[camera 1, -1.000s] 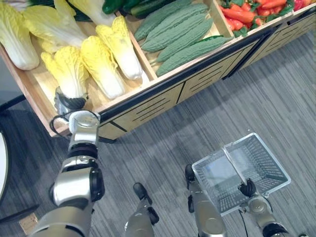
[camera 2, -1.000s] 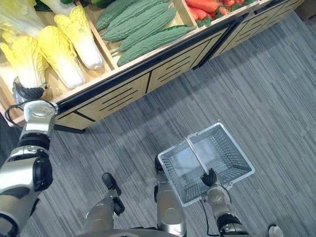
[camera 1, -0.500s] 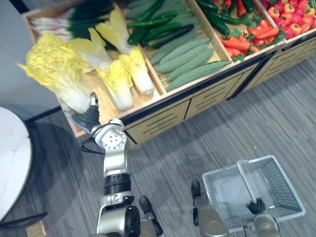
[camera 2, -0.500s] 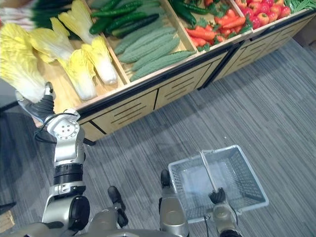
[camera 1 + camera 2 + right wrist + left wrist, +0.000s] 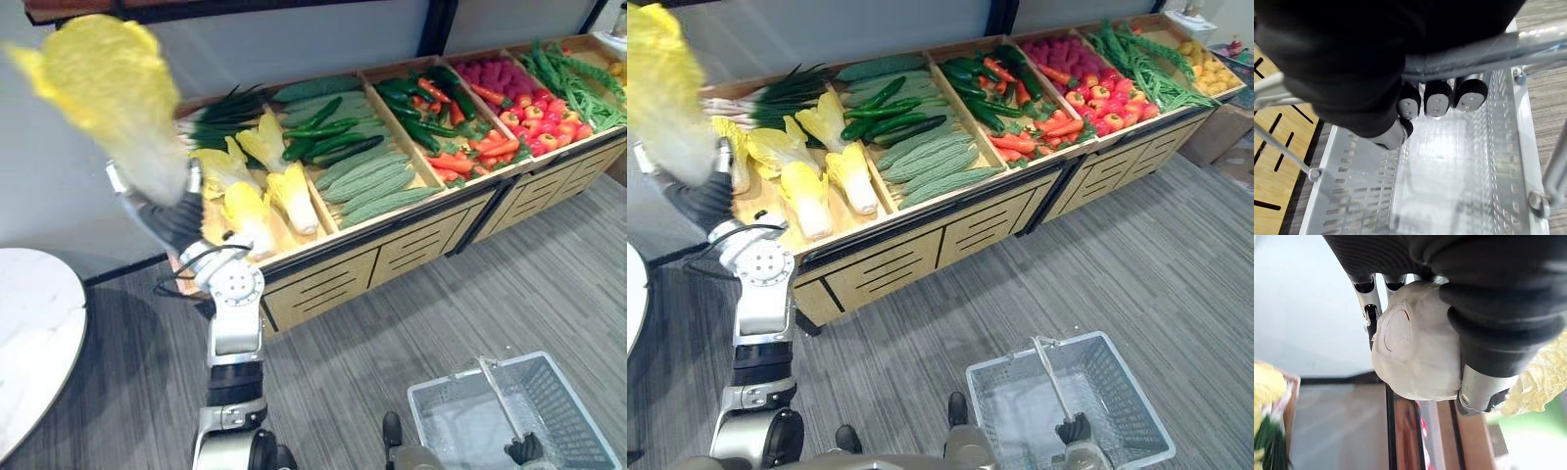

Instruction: Pick vegetable in the basket

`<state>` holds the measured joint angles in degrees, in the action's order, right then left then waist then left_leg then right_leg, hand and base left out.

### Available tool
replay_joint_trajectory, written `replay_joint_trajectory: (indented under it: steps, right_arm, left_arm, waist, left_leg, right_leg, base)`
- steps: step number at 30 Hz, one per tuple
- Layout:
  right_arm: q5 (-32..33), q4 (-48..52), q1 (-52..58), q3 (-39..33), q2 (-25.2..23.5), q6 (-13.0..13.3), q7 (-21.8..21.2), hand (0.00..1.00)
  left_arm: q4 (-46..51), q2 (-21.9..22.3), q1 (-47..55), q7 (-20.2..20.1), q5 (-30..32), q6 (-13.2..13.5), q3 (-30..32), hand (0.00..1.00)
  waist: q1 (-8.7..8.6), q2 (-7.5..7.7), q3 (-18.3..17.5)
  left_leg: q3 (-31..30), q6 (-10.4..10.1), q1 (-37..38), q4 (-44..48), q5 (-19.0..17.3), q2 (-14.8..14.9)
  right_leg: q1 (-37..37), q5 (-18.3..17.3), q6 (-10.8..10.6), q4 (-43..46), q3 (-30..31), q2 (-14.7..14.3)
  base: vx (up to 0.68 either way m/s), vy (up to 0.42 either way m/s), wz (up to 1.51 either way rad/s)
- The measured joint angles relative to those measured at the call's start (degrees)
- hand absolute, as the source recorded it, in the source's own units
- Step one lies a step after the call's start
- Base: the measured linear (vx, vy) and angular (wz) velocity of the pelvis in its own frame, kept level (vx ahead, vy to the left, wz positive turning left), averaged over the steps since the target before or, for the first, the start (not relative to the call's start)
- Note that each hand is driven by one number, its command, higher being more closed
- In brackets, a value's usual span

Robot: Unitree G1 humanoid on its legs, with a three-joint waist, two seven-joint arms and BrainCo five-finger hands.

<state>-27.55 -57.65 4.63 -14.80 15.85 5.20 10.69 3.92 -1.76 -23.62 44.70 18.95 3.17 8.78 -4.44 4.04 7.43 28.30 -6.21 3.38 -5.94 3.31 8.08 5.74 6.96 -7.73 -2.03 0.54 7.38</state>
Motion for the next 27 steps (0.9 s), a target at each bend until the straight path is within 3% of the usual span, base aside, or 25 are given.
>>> replay_joint_trajectory:
  steps: [8, 13, 20, 27]
  right_arm:
    - [-1.9, 17.9, 1.5, 8.5, 12.9, 1.6, -3.9, 1.0]
    - [-1.8, 25.7, 1.4, 14.5, 19.5, 5.7, -7.2, 1.0]
    - [-1.4, 27.5, -2.4, 19.9, 26.0, 7.3, -10.5, 1.0]
    - [1.6, 34.1, -4.9, 23.4, 29.0, 7.5, -11.1, 1.0]
  left_arm:
    - [0.5, -4.6, 5.8, -11.0, 0.4, 5.1, -11.8, 1.0]
    - [2.0, -9.0, 10.1, -17.7, 2.1, 8.9, -16.8, 1.0]
    - [2.0, -12.9, 12.4, -25.1, 0.9, 13.0, -23.5, 1.0]
    - [-0.1, -17.4, 12.7, -31.6, -5.4, 15.4, -34.8, 1.0]
  waist:
    - [-0.99, -1.53, -2.8]
    - [-1.65, -1.84, -4.1]
    - [-2.91, -2.98, -4.8]
    - [-3.24, -3.88, -5.4]
  left_leg:
    - [7.5, -0.6, 3.8, 0.0, -1.8, -0.4]
    - [13.0, -1.4, 6.2, 0.0, -3.2, -0.9]
    - [19.3, -1.8, 9.6, 0.0, -4.9, -2.0]
    - [26.9, -3.2, 13.1, 0.1, -7.0, -2.2]
  right_leg:
    - [1.0, 0.7, -1.1, 0.0, 7.3, -0.9]
    - [2.0, 1.2, -1.8, 0.0, 12.6, -1.8]
    - [2.1, 1.6, -2.1, -0.1, 18.7, -2.9]
    - [2.2, 1.9, -2.1, 0.0, 25.2, -5.1]
  base:
    - [0.01, -0.005, -0.48]
    - [0.02, -0.015, -0.55]
    - [0.01, 0.007, -0.49]
    - [0.02, -0.007, -0.52]
